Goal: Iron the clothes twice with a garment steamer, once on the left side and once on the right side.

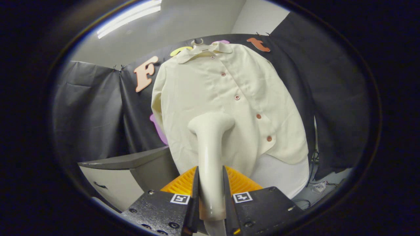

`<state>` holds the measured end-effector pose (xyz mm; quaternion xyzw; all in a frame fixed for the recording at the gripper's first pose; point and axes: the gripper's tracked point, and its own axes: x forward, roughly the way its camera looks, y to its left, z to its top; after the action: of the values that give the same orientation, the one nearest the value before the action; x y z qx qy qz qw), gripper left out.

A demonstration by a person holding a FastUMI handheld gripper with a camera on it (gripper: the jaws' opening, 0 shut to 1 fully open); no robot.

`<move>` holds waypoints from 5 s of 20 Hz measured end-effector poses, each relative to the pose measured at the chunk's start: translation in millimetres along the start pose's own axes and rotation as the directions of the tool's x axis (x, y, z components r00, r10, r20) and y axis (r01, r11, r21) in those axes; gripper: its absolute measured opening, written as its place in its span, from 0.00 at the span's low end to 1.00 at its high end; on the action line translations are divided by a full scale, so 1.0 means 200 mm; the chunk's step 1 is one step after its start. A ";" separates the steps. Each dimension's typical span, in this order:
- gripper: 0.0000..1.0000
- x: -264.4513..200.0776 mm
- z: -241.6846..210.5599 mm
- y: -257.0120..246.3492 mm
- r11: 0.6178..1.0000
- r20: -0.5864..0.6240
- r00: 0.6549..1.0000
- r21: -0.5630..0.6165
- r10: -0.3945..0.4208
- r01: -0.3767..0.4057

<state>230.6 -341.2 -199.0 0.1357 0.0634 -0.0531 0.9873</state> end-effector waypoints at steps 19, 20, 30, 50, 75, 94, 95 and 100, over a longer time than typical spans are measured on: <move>0.33 -0.20 -0.68 -0.17 0.991 -0.202 0.979 0.129 -0.012 0.039; 0.33 -0.21 -0.70 -0.18 0.989 -0.207 0.978 0.143 -0.011 0.042; 0.32 -0.29 -0.46 -0.17 0.985 -0.143 0.990 0.169 -0.006 0.030; 0.32 0.17 1.14 -0.40 0.995 0.234 0.969 0.081 -0.075 0.057; 0.32 0.31 0.74 -0.67 0.979 0.127 0.989 0.195 -0.079 0.053; 0.32 0.07 0.00 -0.91 0.943 -0.086 0.978 0.263 -0.189 0.205; 0.32 0.06 -0.03 -0.92 0.939 -0.095 0.976 0.270 -0.195 0.214; 0.32 -0.01 -0.17 -0.95 0.916 -0.133 0.967 0.313 -0.219 0.251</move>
<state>202.4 -513.4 -280.6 0.2914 0.1165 -0.1746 0.9333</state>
